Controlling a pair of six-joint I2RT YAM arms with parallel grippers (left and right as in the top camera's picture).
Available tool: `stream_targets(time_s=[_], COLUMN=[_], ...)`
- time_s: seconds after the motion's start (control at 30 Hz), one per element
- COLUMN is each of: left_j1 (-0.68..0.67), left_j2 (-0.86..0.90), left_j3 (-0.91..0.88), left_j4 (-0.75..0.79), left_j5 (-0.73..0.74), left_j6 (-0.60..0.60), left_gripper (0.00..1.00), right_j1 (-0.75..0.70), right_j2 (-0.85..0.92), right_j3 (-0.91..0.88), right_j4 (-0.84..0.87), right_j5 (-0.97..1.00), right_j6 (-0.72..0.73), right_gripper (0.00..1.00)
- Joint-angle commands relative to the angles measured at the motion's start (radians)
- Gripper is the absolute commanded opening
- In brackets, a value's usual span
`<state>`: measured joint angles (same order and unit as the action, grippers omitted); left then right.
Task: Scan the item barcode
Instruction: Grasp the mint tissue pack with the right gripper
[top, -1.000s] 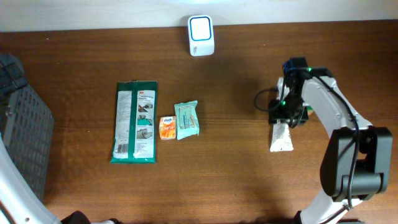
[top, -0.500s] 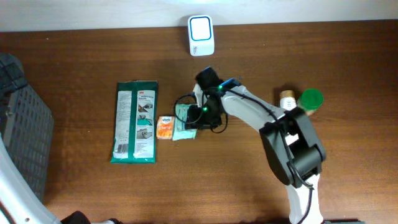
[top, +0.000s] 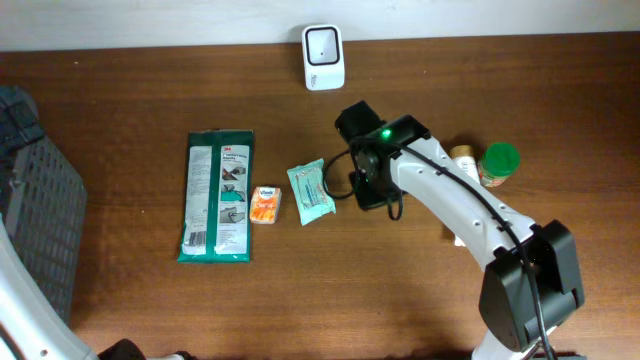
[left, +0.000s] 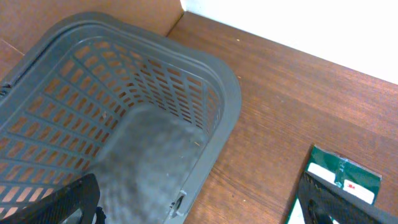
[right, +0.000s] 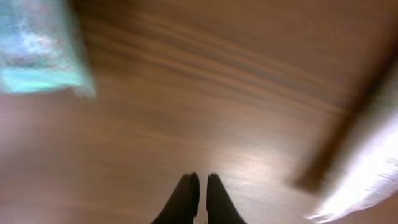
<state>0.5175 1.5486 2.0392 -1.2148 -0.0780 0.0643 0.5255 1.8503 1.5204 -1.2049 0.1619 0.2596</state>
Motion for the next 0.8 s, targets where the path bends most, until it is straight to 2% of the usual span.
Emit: stream_targets(time_s=[0.0,0.03,0.1,0.23,0.33,0.4,0.43,0.47,0.5,0.57,0.63,0.67,0.7,0.77], left_j1=[0.002,0.002,0.002,0.002,0.002,0.002,0.002,0.002,0.002,0.002,0.002,0.002,0.002,0.002], left_j2=[-0.002,-0.002,-0.002,-0.002,-0.002,-0.002,-0.002,-0.002,-0.002,-0.002,-0.002,-0.002,-0.002,-0.002], left_j3=[0.002,0.002,0.002,0.002,0.002,0.002,0.002,0.002,0.002,0.002,0.002,0.002,0.002,0.002], left_j4=[0.001,0.001,0.001,0.001,0.001,0.001,0.001,0.001,0.001,0.001,0.001,0.001,0.001,0.001], left_j5=[0.003,0.004,0.003,0.003,0.003,0.003,0.003,0.004,0.003,0.004,0.004,0.003,0.004,0.003], left_j6=[0.013,0.013,0.013,0.013,0.013,0.013,0.013,0.013,0.013,0.013,0.013,0.013,0.013,0.013], left_gripper=[0.99,0.99,0.99,0.99,0.99,0.99,0.99,0.99,0.99,0.99,0.99,0.99,0.99,0.99], right_j1=[0.034,0.037,0.035,-0.045,-0.068,-0.068,-0.068,-0.07,-0.075,-0.119,-0.14,-0.132,-0.104,-0.029], right_j2=[0.012,0.015,0.04,0.2,0.302,0.35,0.35,0.35,0.349,0.301,0.166,0.092,0.024,0.013], right_j3=[0.003,0.003,-0.004,-0.006,-0.006,-0.006,-0.005,-0.005,-0.005,-0.005,-0.003,-0.003,-0.003,-0.005], right_j4=[0.01,0.066,0.285,0.379,0.433,0.466,0.485,0.504,0.505,0.502,0.438,0.393,0.336,0.233], right_j5=[0.191,0.078,-0.272,-0.618,-0.712,-0.735,-0.734,-0.734,-0.729,-0.729,-0.581,-0.454,-0.247,0.157], right_j6=[0.01,-0.011,-0.05,-0.05,-0.068,-0.061,-0.06,-0.042,-0.043,-0.042,-0.054,-0.069,-0.072,-0.061], right_gripper=[0.04,0.19,0.58,0.71,0.77,0.68,0.51,0.24,0.06,0.04,0.04,0.04,0.04,0.04])
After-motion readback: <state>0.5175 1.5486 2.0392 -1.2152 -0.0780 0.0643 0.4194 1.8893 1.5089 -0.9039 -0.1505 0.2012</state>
